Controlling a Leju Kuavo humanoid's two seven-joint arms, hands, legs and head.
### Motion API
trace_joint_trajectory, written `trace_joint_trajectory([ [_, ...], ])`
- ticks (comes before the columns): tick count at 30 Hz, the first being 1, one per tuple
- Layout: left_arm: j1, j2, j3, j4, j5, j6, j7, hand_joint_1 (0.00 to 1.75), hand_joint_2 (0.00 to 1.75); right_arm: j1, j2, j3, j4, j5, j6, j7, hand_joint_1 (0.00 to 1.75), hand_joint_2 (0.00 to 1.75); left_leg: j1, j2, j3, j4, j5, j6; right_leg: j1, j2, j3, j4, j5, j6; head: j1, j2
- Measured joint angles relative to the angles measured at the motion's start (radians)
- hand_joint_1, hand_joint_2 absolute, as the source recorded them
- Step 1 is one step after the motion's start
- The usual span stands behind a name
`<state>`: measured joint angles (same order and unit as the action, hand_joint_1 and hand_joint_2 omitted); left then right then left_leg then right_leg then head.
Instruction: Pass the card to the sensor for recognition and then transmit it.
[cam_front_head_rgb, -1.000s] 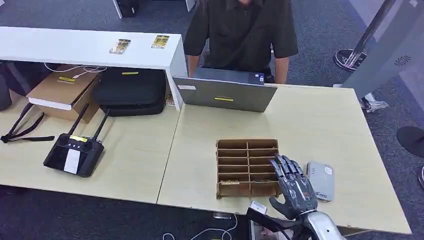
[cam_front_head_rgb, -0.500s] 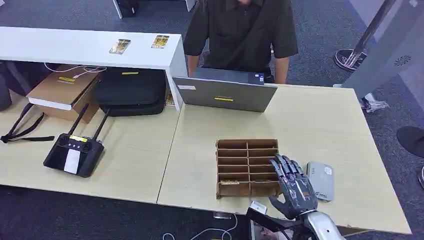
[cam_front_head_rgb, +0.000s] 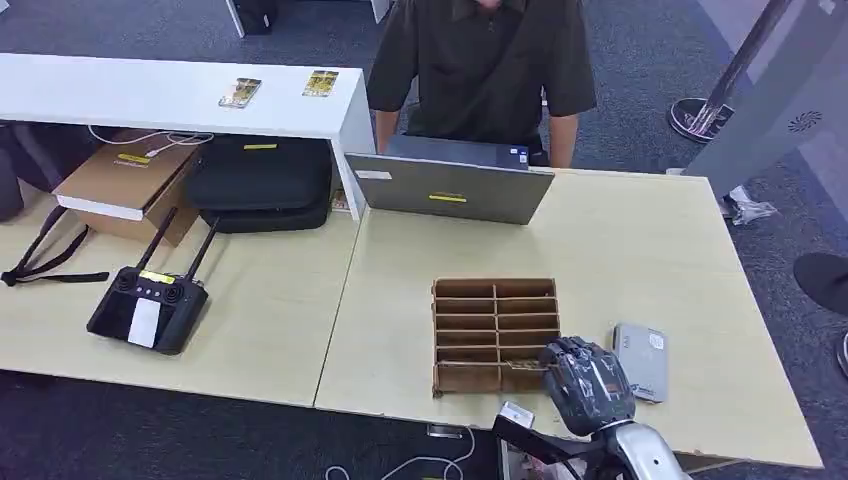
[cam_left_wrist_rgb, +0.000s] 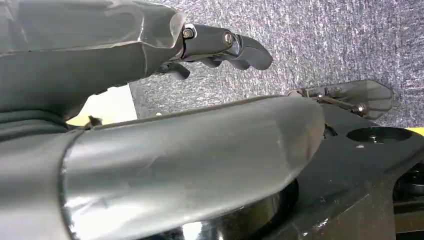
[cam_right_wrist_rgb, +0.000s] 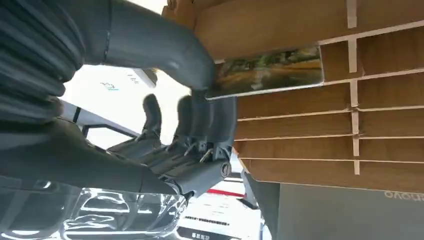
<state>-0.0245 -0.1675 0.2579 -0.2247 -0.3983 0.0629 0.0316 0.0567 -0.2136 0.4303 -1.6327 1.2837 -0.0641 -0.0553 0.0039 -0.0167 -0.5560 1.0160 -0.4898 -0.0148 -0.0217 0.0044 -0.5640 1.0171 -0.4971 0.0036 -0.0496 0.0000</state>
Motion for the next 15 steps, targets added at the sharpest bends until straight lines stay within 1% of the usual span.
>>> trace_joint_trajectory([
  [6,0.0,0.0,0.0,0.0,-0.001,-0.002,0.0,0.0,0.0,0.0,0.004,0.0,0.0,0.0,0.0,0.0,1.41,1.75,0.0,0.0,0.0,0.0,0.0,0.0,0.0,0.0,0.0,0.0,0.0,0.0,0.0,0.0],
  [8,0.0,0.0,0.001,0.0,-0.002,-0.002,0.0,0.0,0.0,0.0,0.005,0.0,0.0,0.0,0.0,0.0,1.5,1.75,0.0,0.0,0.0,0.0,0.0,0.0,0.0,0.0,0.0,0.0,0.0,0.0,0.0,0.0],
  [9,0.0,0.0,0.001,0.0,-0.002,-0.002,0.0,0.0,0.0,0.0,0.006,0.0,0.0,0.0,-0.001,0.0,1.52,1.75,0.0,0.0,0.0,0.0,0.0,0.0,0.0,0.0,0.0,0.0,0.0,0.0,0.0,0.0],
  [10,0.0,0.0,0.001,0.0,-0.002,-0.002,0.0,0.0,0.0,0.0,0.007,0.0,0.0,0.0,-0.002,0.0,1.61,1.75,0.0,0.0,0.0,0.0,0.0,0.0,0.0,0.0,0.0,0.0,0.0,0.0,0.0,0.0],
  [11,0.0,0.0,0.001,0.0,-0.003,-0.002,0.0,0.0,0.0,0.0,0.008,0.0,0.0,0.0,-0.003,0.0,1.59,1.75,0.0,0.0,0.0,0.0,0.0,0.0,0.0,0.0,0.0,0.0,0.0,0.0,0.0,0.0],
  [12,0.0,0.0,0.001,0.0,-0.003,-0.002,0.0,0.0,0.0,0.0,0.008,0.0,0.0,0.0,-0.004,-0.001,1.61,1.75,0.0,0.0,0.0,0.0,0.0,0.0,0.0,0.0,0.0,0.0,0.0,0.0,0.0,0.0],
  [13,0.0,0.0,0.002,0.0,-0.004,-0.003,0.0,0.0,0.0,0.0,0.009,0.0,-0.001,0.0,-0.006,-0.004,1.68,1.75,0.0,0.0,0.0,0.0,0.0,0.0,0.0,0.0,0.0,0.0,0.0,0.0,0.0,0.0],
  [15,0.0,0.0,0.003,0.0,-0.005,-0.003,0.0,0.0,0.0,0.0,0.012,-0.001,-0.001,0.004,-0.016,-0.01,1.71,1.75,0.0,0.0,0.0,0.0,0.0,0.0,0.0,0.0,0.0,0.0,0.0,0.0,0.0,0.0],
])
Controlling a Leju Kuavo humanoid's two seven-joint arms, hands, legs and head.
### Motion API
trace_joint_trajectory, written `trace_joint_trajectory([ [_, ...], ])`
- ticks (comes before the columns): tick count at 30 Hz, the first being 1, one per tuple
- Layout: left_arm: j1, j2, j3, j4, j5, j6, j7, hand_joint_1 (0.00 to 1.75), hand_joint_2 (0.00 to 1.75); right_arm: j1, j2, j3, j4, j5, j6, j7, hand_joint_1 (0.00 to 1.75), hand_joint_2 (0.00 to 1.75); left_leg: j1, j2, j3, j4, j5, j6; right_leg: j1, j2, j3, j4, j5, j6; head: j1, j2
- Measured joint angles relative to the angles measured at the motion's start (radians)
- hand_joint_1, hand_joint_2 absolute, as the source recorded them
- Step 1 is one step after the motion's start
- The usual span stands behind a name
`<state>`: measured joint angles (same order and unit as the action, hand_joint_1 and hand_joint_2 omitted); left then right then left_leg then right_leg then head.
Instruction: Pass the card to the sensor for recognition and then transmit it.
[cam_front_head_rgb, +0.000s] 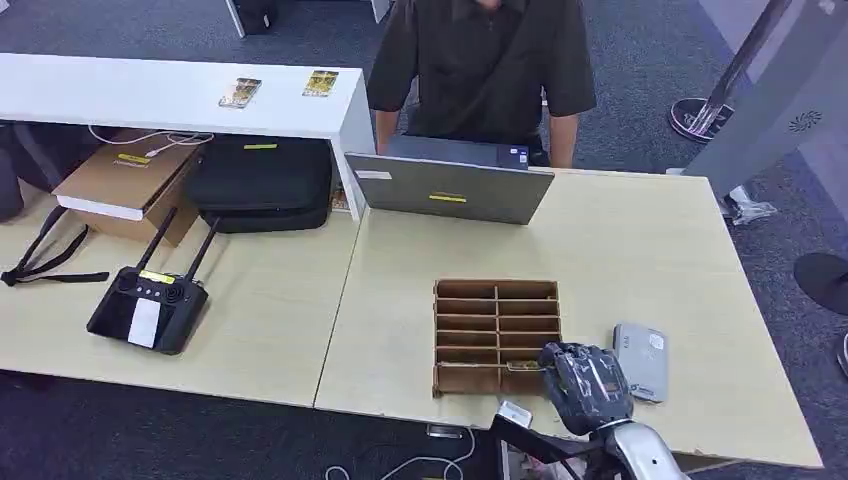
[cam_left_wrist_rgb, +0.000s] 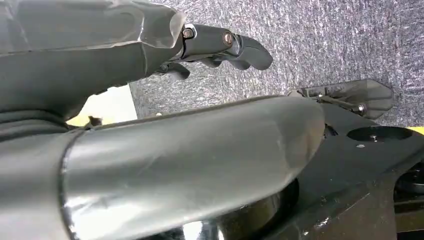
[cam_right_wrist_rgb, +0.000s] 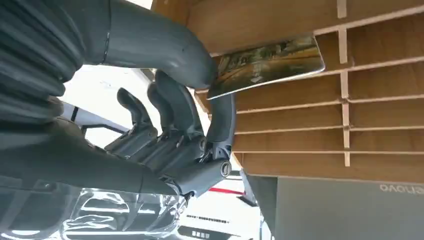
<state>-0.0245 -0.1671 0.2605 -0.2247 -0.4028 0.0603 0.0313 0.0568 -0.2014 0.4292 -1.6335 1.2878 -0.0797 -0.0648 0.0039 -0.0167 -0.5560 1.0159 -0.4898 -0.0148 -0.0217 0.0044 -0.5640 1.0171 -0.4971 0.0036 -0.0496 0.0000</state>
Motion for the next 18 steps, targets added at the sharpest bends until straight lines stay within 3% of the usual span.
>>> trace_joint_trajectory([
  [7,0.0,0.0,0.007,0.0,-0.001,0.001,-0.001,0.0,0.0,0.004,0.021,-0.007,-0.018,0.038,-0.066,-0.002,1.75,1.75,0.0,0.0,0.0,0.0,0.0,0.0,0.0,0.0,0.0,0.0,0.0,0.0,0.0,0.0],
  [18,0.0,-0.006,0.026,0.0,-0.003,0.012,-0.015,0.0,0.0,0.031,0.069,-0.056,-0.135,0.126,-0.264,0.001,1.75,1.75,0.0,0.0,0.0,0.0,0.0,0.0,0.0,0.0,0.0,0.0,0.0,0.0,0.0,0.0],
])
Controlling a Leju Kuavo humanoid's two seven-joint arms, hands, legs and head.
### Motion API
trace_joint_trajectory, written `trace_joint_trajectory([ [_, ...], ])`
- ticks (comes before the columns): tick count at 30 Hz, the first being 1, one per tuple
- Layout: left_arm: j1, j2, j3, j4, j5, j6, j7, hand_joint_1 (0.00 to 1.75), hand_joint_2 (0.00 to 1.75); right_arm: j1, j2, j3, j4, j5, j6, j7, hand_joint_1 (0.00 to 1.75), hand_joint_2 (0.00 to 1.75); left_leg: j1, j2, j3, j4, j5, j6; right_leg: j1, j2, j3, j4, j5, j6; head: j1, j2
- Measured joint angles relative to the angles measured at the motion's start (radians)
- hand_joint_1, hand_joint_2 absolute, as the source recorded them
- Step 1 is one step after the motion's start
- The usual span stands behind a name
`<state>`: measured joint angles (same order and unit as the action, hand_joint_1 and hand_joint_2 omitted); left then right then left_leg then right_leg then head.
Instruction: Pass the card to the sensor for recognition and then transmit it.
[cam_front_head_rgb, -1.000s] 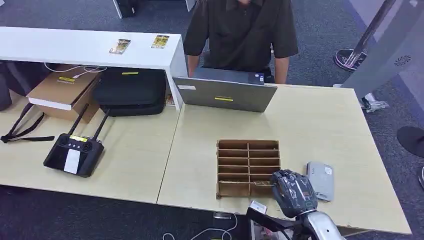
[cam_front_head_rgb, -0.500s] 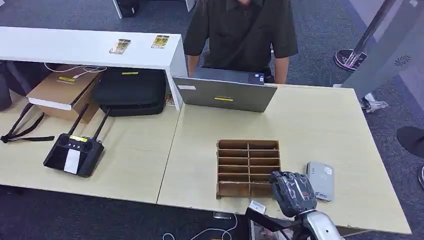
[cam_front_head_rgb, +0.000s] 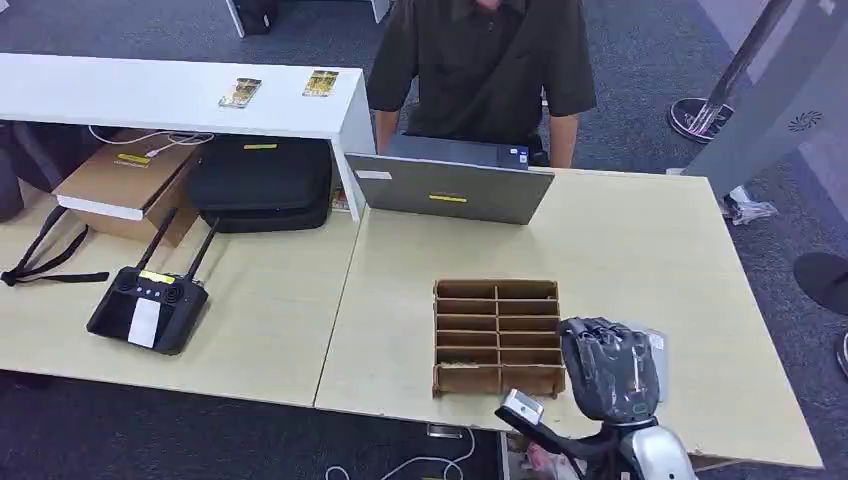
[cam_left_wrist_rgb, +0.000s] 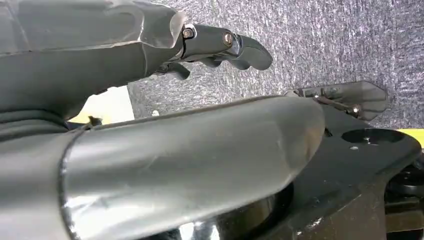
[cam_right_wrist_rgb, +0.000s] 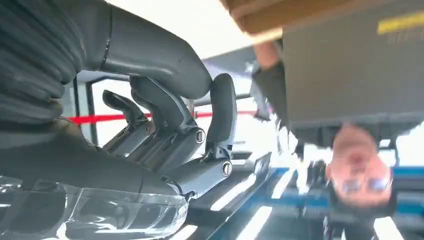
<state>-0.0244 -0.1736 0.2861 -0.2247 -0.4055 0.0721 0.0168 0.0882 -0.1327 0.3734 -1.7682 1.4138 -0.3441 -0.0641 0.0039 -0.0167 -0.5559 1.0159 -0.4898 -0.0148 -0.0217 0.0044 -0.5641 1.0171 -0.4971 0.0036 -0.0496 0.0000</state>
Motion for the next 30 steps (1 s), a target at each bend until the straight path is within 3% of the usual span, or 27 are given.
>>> trace_joint_trajectory([
  [3,0.0,-0.002,0.006,0.0,0.0,0.0,0.0,0.0,0.0,0.01,0.011,-0.015,-0.036,0.015,-0.019,0.002,1.75,1.75,0.0,0.0,0.0,0.0,0.0,0.0,0.0,0.0,0.0,0.0,0.0,0.0,0.0,0.0],
  [4,0.0,-0.003,0.009,0.0,0.001,0.0,0.0,0.0,0.0,0.013,0.014,-0.022,-0.048,0.017,-0.024,0.002,1.15,1.75,0.0,0.0,0.0,0.0,0.0,0.0,0.0,0.0,0.0,0.0,0.0,0.0,0.0,0.0],
  [5,0.0,-0.003,0.011,0.0,0.002,0.0,0.0,0.0,0.0,0.015,0.017,-0.027,-0.058,0.016,-0.025,0.002,0.0,1.75,0.0,0.0,0.0,0.0,0.0,0.0,0.0,0.0,0.0,0.0,0.0,0.0,0.0,0.0],
  [19,0.0,-0.008,0.021,0.001,-0.007,0.0,0.007,0.0,0.0,0.033,0.032,-0.061,-0.076,-0.029,0.044,-0.003,0.0,1.75,0.0,0.0,0.0,0.0,0.0,0.0,0.0,0.0,0.0,0.0,0.0,0.0,0.0,0.0],
  [30,0.0,-0.01,0.024,0.003,-0.008,-0.003,0.008,0.0,0.0,0.063,0.053,-0.052,-0.056,-0.062,0.154,0.013,0.0,1.75,0.0,0.0,0.0,0.0,0.0,0.0,0.0,0.0,0.0,0.0,0.0,0.0,0.0,0.0],
])
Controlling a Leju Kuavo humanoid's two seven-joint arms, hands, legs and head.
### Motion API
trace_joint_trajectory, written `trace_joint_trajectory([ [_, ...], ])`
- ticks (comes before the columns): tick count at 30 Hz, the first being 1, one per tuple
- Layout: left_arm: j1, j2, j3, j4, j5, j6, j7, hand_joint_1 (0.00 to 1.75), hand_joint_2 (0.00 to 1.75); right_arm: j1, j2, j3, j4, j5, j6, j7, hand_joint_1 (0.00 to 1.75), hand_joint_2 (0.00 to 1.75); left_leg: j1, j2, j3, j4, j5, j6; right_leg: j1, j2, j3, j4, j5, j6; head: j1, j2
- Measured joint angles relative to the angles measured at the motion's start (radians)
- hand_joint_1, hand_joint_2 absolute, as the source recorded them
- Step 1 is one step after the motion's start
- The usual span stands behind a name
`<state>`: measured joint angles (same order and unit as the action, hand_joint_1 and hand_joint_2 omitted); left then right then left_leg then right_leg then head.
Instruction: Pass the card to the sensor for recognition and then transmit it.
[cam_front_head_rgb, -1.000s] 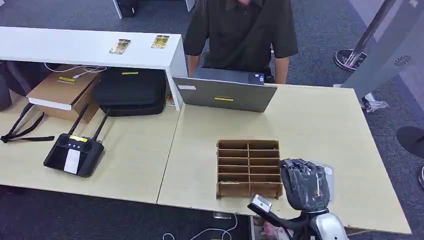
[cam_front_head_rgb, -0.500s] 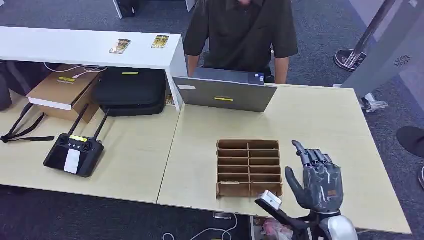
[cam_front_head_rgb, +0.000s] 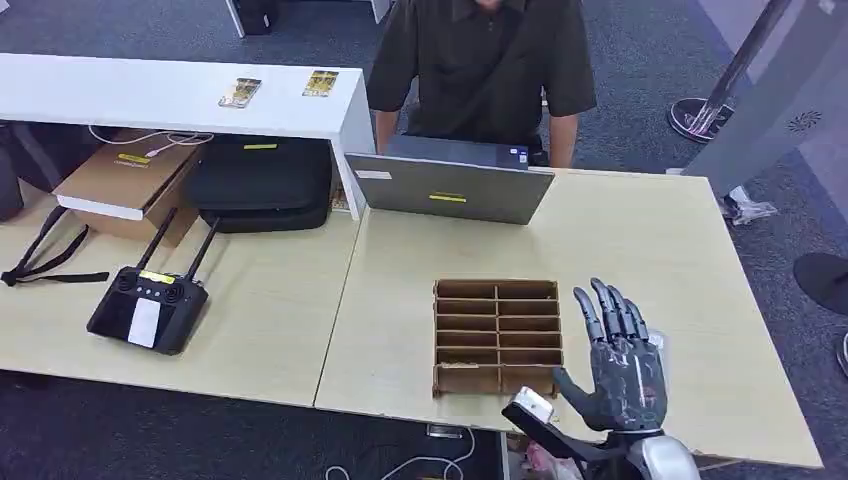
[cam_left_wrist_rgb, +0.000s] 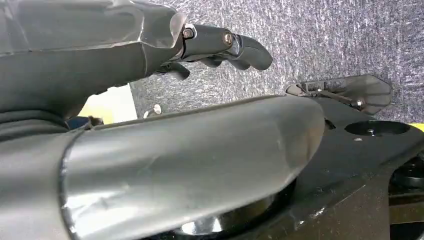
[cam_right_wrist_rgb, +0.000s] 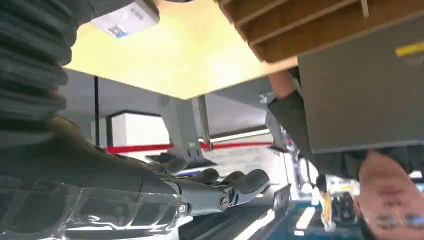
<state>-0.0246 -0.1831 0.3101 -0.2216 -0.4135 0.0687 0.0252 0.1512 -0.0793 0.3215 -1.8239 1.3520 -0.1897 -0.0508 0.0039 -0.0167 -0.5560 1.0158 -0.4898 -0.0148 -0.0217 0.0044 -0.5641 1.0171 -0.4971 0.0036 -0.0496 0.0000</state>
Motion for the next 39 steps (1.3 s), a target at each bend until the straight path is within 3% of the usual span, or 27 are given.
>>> trace_joint_trajectory([
  [10,0.0,-0.001,0.014,0.0,-0.005,0.0,0.003,0.0,0.0,0.023,0.004,0.058,0.003,-0.034,0.102,0.048,0.0,1.75,0.0,0.0,0.0,0.0,0.0,0.0,0.0,0.0,0.0,0.0,0.0,0.0,0.0,0.0],
  [28,-0.017,-0.002,0.015,0.0,-0.024,-0.018,-0.005,0.0,0.0,-0.001,0.007,0.19,0.075,-0.115,0.084,0.04,0.0,1.75,0.0,0.0,0.0,0.0,0.0,0.0,0.0,0.0,0.0,0.0,0.0,0.0,0.0,0.0],
  [39,-0.026,-0.006,0.016,0.0,-0.019,-0.027,-0.012,0.0,0.0,-0.06,0.068,0.24,0.169,-0.132,0.083,0.0,0.0,1.75,0.0,0.0,0.0,0.0,0.0,0.0,0.0,0.0,0.0,0.0,0.0,0.0,0.0,0.0],
])
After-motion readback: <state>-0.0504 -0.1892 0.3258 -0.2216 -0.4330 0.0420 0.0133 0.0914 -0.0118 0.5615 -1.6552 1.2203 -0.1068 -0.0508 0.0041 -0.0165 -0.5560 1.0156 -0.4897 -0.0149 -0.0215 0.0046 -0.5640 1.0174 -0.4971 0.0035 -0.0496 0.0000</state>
